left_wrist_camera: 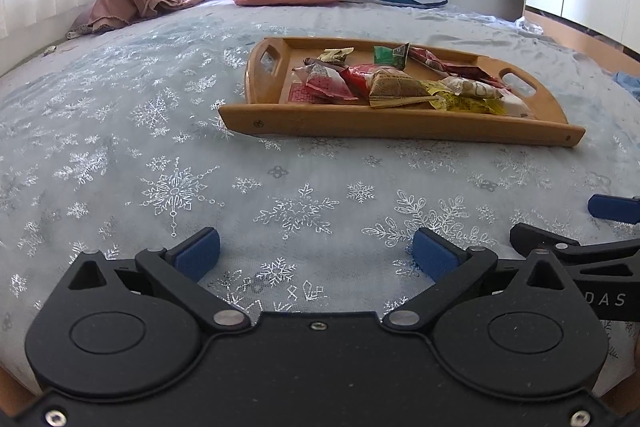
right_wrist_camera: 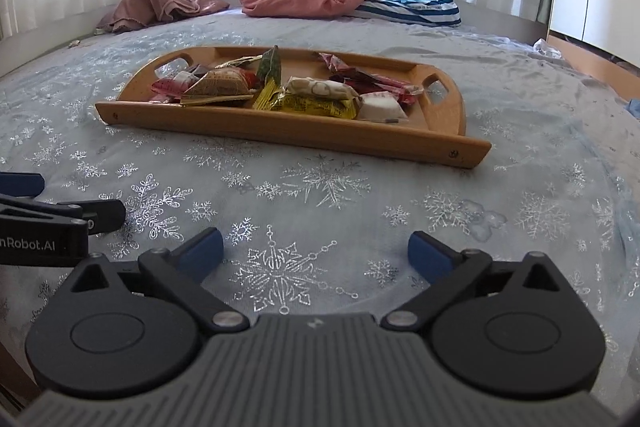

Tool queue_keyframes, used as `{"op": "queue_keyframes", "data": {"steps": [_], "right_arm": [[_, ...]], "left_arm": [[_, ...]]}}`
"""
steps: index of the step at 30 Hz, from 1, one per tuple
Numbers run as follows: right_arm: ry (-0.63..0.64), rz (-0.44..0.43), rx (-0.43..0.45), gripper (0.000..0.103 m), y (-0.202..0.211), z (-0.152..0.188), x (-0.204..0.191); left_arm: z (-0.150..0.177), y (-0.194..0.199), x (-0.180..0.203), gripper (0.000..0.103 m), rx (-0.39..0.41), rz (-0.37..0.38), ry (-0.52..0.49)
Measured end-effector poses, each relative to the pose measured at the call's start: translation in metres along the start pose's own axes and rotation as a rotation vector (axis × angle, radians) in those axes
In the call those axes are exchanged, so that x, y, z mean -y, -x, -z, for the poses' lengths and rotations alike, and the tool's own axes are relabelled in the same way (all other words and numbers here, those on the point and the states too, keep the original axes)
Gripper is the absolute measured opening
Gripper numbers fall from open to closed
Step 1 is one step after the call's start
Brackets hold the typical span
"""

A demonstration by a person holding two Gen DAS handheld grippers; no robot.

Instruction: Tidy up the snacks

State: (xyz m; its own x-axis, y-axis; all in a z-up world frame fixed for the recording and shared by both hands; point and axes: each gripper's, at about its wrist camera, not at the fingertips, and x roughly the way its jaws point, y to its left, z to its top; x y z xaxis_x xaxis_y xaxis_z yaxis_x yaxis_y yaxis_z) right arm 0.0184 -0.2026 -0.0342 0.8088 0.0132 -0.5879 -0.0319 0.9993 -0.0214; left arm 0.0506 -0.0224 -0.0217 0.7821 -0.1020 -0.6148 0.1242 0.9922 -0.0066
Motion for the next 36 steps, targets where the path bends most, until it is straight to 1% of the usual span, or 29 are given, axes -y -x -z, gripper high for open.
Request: {"op": "queue_keyframes", "data": {"steps": [9, 20, 36], "right_arm": [[0.014, 0.009, 0.013, 0.103, 0.0003, 0.0036, -0.002], [0.012, 0.006, 0.006, 0.103, 0.0005, 0.0031, -0.0015], [0.013, 0.006, 0.006, 0.103, 0.0005, 0.0032, -0.0018]], "left_arm": [[-0.0005, -0.0006, 0.0002, 0.103, 0.002, 0.001, 0.004], [-0.0012, -0.0021, -0.0025, 0.103, -0.015, 0.014, 0.011], [-0.001, -0.0021, -0.0023, 0.103, -0.015, 0.013, 0.009]]}}
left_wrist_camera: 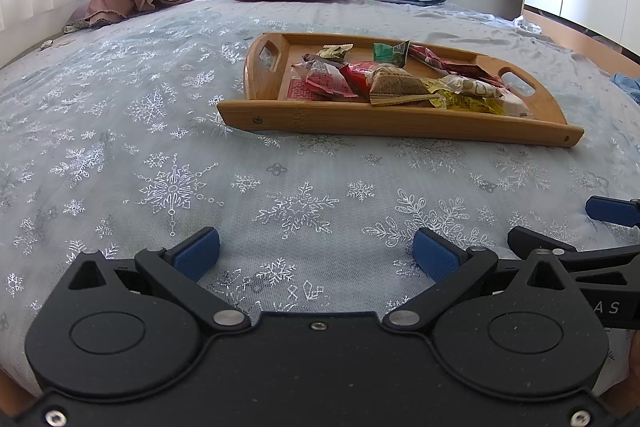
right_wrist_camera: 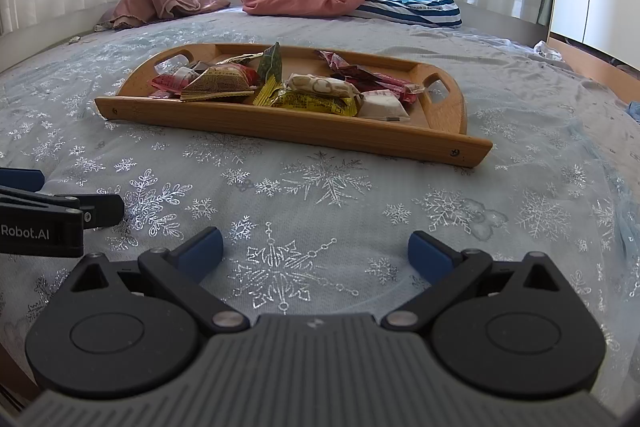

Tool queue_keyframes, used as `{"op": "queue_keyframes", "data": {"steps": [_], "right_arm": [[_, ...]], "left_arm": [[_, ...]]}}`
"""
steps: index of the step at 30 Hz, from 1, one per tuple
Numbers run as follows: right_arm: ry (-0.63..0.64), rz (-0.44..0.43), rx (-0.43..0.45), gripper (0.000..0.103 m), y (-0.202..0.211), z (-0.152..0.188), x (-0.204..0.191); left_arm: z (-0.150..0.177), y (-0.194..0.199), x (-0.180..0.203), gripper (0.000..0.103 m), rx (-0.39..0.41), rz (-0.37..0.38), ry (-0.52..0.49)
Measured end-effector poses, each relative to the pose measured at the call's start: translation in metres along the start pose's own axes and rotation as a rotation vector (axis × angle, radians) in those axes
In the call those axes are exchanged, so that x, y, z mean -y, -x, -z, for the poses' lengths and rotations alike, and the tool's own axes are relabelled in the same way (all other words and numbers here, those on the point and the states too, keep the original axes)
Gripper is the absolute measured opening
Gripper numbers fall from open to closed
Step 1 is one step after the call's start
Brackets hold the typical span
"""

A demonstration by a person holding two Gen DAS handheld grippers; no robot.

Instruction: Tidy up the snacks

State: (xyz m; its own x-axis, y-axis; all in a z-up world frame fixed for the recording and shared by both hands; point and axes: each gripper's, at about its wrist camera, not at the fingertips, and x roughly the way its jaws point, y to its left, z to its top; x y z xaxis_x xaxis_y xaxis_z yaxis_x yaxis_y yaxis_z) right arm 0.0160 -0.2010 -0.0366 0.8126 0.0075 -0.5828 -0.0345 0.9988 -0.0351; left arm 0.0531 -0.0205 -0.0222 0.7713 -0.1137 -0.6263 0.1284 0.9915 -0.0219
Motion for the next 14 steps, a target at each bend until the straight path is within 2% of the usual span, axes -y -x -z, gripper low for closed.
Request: {"op": "queue_keyframes", "data": {"steps": [14], "right_arm": [[0.0, 0.0, 0.001, 0.103, 0.0002, 0.0002, 0.0]], "left_arm": [[0.0025, 0.0015, 0.0008, 0.103, 0.021, -0.003, -0.007]]}}
